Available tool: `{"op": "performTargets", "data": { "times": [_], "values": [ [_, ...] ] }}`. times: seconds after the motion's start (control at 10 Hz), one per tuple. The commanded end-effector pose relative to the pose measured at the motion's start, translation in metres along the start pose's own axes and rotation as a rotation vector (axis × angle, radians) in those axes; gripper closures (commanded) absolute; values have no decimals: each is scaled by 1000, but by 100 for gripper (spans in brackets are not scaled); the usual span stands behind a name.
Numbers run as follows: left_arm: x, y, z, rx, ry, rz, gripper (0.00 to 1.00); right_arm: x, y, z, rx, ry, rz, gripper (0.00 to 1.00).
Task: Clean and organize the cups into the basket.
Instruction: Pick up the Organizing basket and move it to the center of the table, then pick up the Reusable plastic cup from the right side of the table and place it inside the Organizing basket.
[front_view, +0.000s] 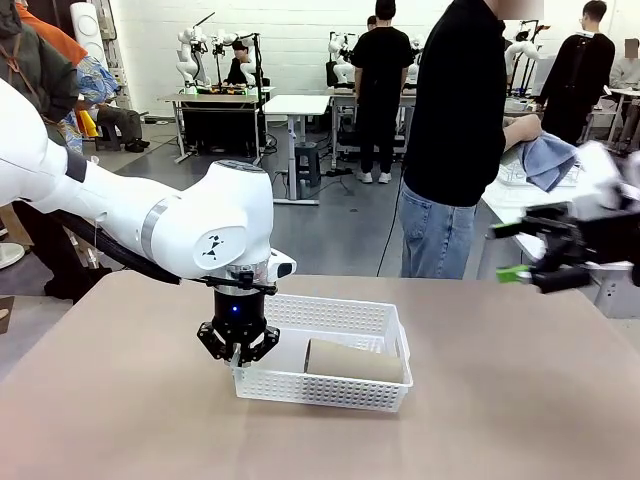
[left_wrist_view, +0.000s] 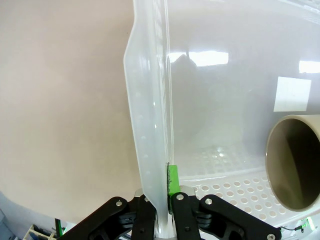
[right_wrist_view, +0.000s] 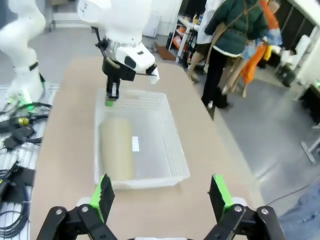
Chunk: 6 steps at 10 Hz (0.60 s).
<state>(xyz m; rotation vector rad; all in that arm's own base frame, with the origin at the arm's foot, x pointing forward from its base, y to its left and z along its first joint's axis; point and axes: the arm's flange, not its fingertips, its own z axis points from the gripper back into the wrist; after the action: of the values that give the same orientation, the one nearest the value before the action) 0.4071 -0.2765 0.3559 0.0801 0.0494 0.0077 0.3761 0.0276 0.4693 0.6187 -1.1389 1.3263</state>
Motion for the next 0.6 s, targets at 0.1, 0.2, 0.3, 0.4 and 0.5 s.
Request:
{"op": "performTargets", "data": {
  "times": [0.1,0.2,0.3,0.4,0.5],
  "values": [
    [0,-1,-2,4,1,-2,100,-77,-7,51,24,-73,7,0],
    [0,-1,-2,4,1,-2,100,-94,-7,62,22,-112,-24,0],
    [0,-1,-2,4,1,-2,100,-108,-8,70,17,-131,-46,0],
    [0,-1,-2,4,1,-2,100,-118,-10,76,45,-132,-109,0],
    [0,-1,-2,4,1,-2,100,-129,-15,76,32,-147,-112,0]
  ]
}}
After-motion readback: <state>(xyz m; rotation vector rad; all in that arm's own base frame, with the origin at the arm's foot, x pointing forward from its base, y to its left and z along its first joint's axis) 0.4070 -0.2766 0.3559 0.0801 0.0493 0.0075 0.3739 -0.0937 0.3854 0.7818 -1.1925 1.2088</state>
